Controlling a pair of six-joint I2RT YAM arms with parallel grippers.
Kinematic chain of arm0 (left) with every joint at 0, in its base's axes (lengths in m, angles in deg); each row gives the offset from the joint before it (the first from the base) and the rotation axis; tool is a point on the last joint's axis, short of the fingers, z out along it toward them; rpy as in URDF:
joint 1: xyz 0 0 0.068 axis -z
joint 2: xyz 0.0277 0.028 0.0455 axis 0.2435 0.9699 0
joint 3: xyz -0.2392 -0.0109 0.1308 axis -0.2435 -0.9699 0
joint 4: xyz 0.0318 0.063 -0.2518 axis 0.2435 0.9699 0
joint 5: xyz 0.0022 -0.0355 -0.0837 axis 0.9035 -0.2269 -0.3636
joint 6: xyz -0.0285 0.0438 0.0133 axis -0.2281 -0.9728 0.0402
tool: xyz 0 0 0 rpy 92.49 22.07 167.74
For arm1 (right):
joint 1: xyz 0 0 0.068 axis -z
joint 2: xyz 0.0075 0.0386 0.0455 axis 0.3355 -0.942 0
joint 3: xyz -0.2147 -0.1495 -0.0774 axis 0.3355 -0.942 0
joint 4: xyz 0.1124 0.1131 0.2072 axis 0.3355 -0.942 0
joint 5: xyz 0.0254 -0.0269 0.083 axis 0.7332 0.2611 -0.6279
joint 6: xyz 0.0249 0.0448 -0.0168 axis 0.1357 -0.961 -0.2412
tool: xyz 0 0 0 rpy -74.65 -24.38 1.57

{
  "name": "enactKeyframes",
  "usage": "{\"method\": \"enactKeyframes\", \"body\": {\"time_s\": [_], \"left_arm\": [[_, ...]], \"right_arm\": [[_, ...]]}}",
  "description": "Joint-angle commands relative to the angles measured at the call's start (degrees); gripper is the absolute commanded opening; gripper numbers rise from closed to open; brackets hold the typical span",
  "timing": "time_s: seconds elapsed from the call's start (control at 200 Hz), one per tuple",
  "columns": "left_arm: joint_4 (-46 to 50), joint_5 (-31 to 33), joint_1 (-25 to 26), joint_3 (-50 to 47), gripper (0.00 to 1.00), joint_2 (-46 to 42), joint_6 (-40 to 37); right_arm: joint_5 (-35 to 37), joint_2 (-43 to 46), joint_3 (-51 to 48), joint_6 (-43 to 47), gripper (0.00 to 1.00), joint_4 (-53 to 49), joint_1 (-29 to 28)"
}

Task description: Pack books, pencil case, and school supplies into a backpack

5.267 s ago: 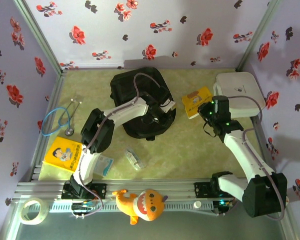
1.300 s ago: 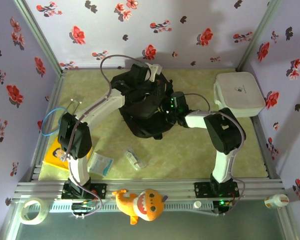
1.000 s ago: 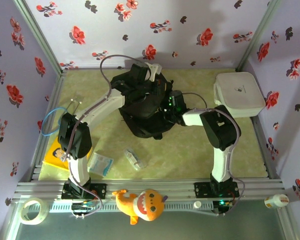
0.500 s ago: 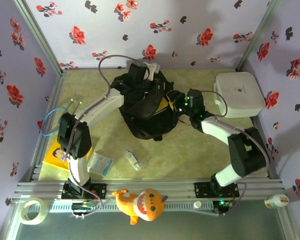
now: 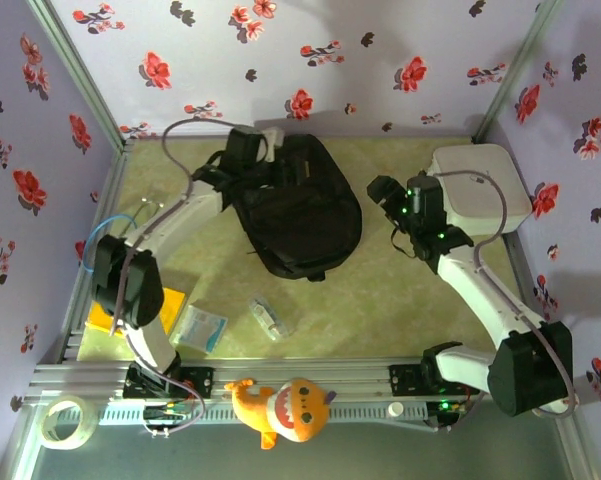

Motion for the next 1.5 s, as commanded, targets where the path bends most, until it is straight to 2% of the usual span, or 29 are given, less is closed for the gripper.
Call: {"method": "enactKeyframes", "body": {"time_s": [0.0, 0.13, 0.295, 0.485, 0.66, 0.775, 0.905, 0.985, 1.11, 1.22, 1.495], "left_arm": [[3.04, 8.97, -4.58, -7.8, 0.77, -8.56, -1.37], [6.21, 17.99, -12.25, -19.75, 0.85, -17.06, 1.64], [9.38, 23.64, -22.47, -33.7, 0.92, -26.93, 8.05], [12.31, 26.57, -30.7, -45.96, 0.98, -36.43, 15.75], [12.94, 26.96, -35.3, -54.21, 0.99, -41.74, 21.14], [8.18, 23.48, -35.45, -56.34, 1.0, -41.17, 19.49], [6.19, 20.71, -35.45, -55.06, 0.99, -35.83, 17.78], [5.19, 19.53, -35.45, -54.15, 0.97, -31.83, 16.64], [3.24, 14.07, -35.06, -53.22, 0.92, -26.58, 14.72], [2.69, 11.91, -31.43, -52.2, 0.9, -23.4, 15.15], [0.0, 11.28, -18.4, -45.12, 0.9, -15.34, 16.93]], "right_arm": [[1.36, -0.37, 5.24, 11.49, 0.83, -6.38, 0.16], [0.41, -2.37, 7.26, 14.12, 0.84, -7.7, 0.16], [-4.19, -6.24, 7.27, 12.39, 0.86, -4.03, -0.3], [-5.94, -10.99, 8.79, 10.07, 0.86, -2.32, -1.36], [-7.15, -14.03, 10.43, 8.95, 0.86, -2.04, -1.86], [-7.33, -14.85, 10.74, 8.51, 0.86, -1.85, -2.13], [-7.63, -15.29, 10.77, 8.16, 0.86, -1.61, -2.22], [-7.59, -15.33, 10.49, 8.08, 0.86, -1.57, -2.3], [-6.95, -14.88, 10.14, 8.4, 0.86, -2.2, -2.28], [-6.04, -14.56, 10.07, 8.77, 0.86, -2.79, -2.28], [-6.42, -15.14, 9.74, 8.05, 0.86, -1.83, -2.24]]}}
